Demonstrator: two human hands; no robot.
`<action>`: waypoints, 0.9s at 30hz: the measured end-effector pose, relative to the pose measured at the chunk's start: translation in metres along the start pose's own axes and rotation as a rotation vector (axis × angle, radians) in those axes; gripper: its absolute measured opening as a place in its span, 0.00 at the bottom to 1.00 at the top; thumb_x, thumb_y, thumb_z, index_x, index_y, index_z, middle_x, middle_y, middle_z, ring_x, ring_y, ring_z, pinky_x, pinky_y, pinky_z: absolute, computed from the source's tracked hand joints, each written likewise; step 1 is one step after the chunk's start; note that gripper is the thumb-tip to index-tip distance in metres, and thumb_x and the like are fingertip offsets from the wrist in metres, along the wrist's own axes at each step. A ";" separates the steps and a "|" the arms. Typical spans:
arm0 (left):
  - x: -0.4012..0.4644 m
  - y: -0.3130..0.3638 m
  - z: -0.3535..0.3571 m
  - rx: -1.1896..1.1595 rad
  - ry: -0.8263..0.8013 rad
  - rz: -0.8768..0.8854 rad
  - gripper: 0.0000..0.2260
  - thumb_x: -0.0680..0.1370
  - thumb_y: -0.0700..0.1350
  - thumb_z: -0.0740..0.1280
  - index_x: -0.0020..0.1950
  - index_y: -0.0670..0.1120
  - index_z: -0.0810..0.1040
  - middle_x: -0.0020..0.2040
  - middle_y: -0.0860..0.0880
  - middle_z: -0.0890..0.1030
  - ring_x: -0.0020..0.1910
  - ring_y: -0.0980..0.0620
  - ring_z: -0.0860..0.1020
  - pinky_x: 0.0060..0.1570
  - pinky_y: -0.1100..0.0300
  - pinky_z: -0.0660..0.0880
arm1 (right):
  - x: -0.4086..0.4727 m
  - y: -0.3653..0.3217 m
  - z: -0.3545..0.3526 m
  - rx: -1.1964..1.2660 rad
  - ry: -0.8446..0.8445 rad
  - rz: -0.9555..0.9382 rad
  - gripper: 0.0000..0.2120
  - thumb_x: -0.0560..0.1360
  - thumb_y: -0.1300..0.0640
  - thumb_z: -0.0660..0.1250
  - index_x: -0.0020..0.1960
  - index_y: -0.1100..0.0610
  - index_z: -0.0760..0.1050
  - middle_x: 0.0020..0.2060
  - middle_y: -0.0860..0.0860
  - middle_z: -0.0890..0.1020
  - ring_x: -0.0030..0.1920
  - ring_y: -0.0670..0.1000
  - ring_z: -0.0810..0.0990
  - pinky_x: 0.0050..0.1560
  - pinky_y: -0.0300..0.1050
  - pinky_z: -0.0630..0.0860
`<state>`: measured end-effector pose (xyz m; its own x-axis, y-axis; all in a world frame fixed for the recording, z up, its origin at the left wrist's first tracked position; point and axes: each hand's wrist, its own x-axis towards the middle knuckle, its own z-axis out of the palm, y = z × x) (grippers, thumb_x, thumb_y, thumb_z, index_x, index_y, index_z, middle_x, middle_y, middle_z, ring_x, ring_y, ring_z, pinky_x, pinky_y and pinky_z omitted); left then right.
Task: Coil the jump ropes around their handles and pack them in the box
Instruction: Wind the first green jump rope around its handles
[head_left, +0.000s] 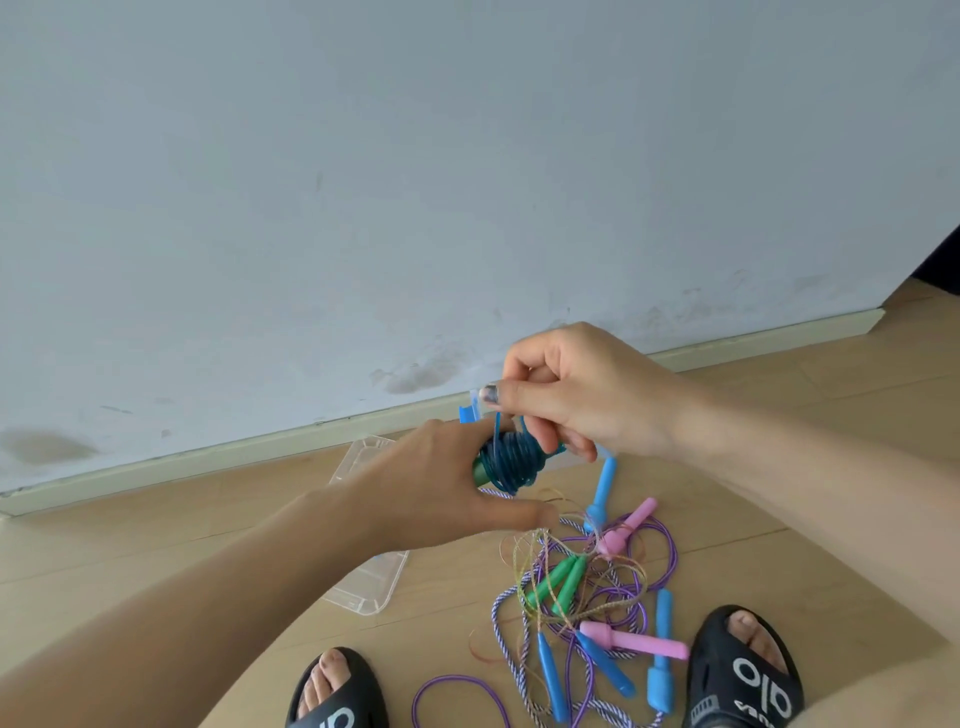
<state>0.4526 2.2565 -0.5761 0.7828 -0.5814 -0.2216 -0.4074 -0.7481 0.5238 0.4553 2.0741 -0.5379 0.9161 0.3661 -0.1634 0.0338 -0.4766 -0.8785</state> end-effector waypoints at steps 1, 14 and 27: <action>0.000 0.002 0.000 -0.037 0.002 0.007 0.13 0.70 0.70 0.68 0.41 0.65 0.69 0.28 0.57 0.70 0.28 0.57 0.67 0.29 0.66 0.64 | 0.001 0.000 0.000 -0.002 0.011 -0.006 0.13 0.80 0.53 0.66 0.41 0.60 0.75 0.26 0.52 0.81 0.20 0.51 0.70 0.26 0.39 0.69; -0.011 -0.008 -0.012 -0.302 0.008 0.130 0.13 0.74 0.65 0.63 0.52 0.60 0.74 0.39 0.48 0.79 0.36 0.48 0.76 0.43 0.42 0.75 | 0.003 0.005 0.004 0.408 -0.084 0.153 0.10 0.79 0.55 0.67 0.41 0.59 0.74 0.25 0.49 0.65 0.25 0.47 0.66 0.28 0.40 0.70; -0.018 0.005 -0.020 -0.403 0.298 0.154 0.13 0.76 0.50 0.63 0.59 0.55 0.67 0.40 0.53 0.82 0.34 0.51 0.79 0.40 0.57 0.76 | 0.002 -0.009 0.005 0.731 -0.043 0.240 0.10 0.81 0.60 0.64 0.41 0.60 0.73 0.27 0.50 0.73 0.27 0.48 0.79 0.35 0.41 0.80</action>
<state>0.4462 2.2698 -0.5528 0.8520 -0.5147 0.0958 -0.3610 -0.4451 0.8195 0.4553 2.0827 -0.5329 0.8484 0.3571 -0.3908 -0.4497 0.0968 -0.8879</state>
